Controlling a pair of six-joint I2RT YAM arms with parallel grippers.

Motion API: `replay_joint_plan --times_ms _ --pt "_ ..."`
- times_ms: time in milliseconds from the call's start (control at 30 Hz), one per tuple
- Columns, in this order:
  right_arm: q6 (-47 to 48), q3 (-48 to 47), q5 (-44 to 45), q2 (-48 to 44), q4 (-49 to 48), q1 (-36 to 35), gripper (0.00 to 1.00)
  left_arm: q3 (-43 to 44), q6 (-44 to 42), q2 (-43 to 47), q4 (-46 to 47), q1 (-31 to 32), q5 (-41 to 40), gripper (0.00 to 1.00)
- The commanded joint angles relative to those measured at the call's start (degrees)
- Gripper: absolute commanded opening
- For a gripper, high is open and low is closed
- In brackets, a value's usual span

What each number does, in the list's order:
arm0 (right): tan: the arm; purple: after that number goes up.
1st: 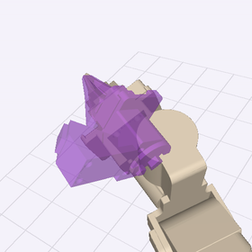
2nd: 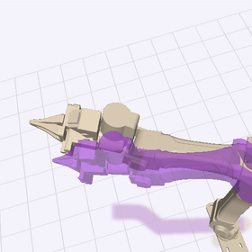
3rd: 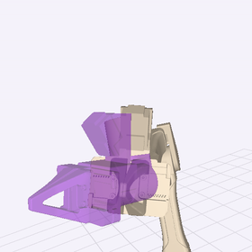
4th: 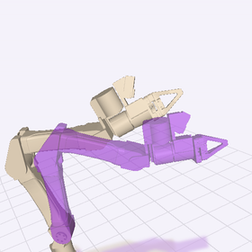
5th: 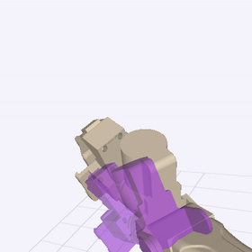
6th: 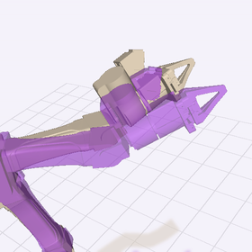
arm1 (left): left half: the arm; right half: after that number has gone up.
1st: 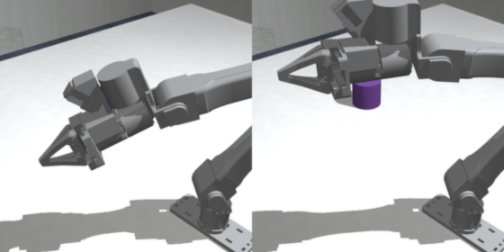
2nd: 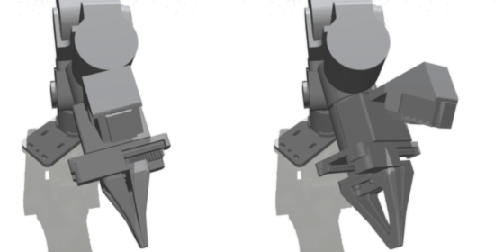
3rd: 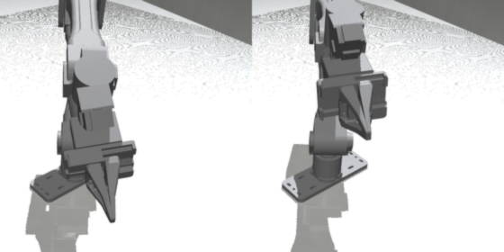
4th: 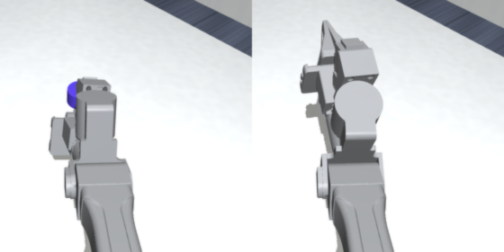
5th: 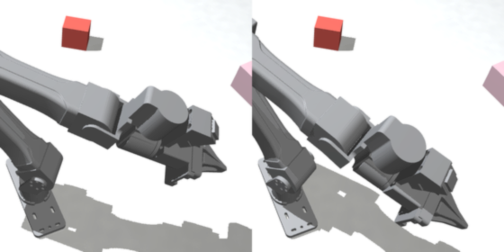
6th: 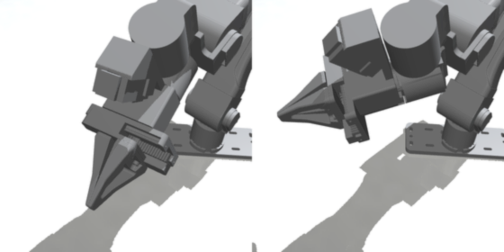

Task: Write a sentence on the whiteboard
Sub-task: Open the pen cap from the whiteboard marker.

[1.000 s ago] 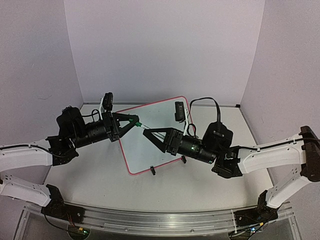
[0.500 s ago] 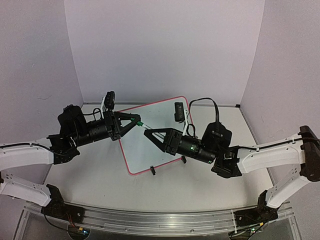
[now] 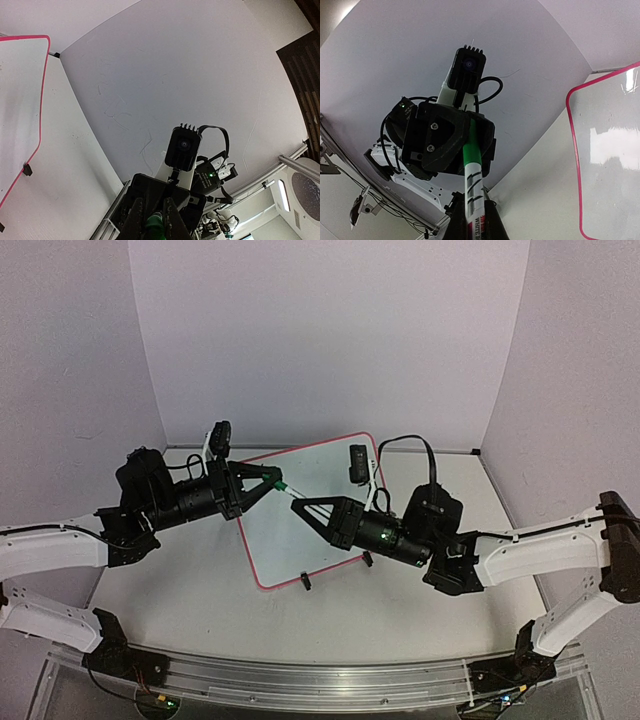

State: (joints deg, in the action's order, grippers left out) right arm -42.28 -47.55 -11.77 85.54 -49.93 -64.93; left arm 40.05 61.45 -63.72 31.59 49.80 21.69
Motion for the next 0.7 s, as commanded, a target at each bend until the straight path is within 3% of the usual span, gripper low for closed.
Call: replay_joint_plan --times_ms 0,133,233,367,667 --pt "0.4 -0.8 -0.5 -1.3 -4.8 -0.7 0.00 0.9 -1.7 0.0 -2.6 -0.2 -1.1 0.00" --pt "0.4 -0.5 -0.6 -1.6 -5.1 -0.7 0.01 0.5 -1.5 0.6 -3.0 -0.4 -1.5 0.00" --pt "0.4 -0.4 -0.7 -1.7 -5.2 -0.6 0.20 -0.1 -0.8 1.0 -2.5 -0.7 -1.6 0.00" --pt "0.3 -0.1 -0.3 -1.8 -5.3 -0.7 0.31 -0.3 -0.3 1.2 -2.0 -1.0 -1.3 0.00" --pt "-0.1 0.5 0.4 -2.0 -5.7 -0.7 0.33 -0.9 0.2 1.9 -1.5 -1.2 -1.3 0.00"
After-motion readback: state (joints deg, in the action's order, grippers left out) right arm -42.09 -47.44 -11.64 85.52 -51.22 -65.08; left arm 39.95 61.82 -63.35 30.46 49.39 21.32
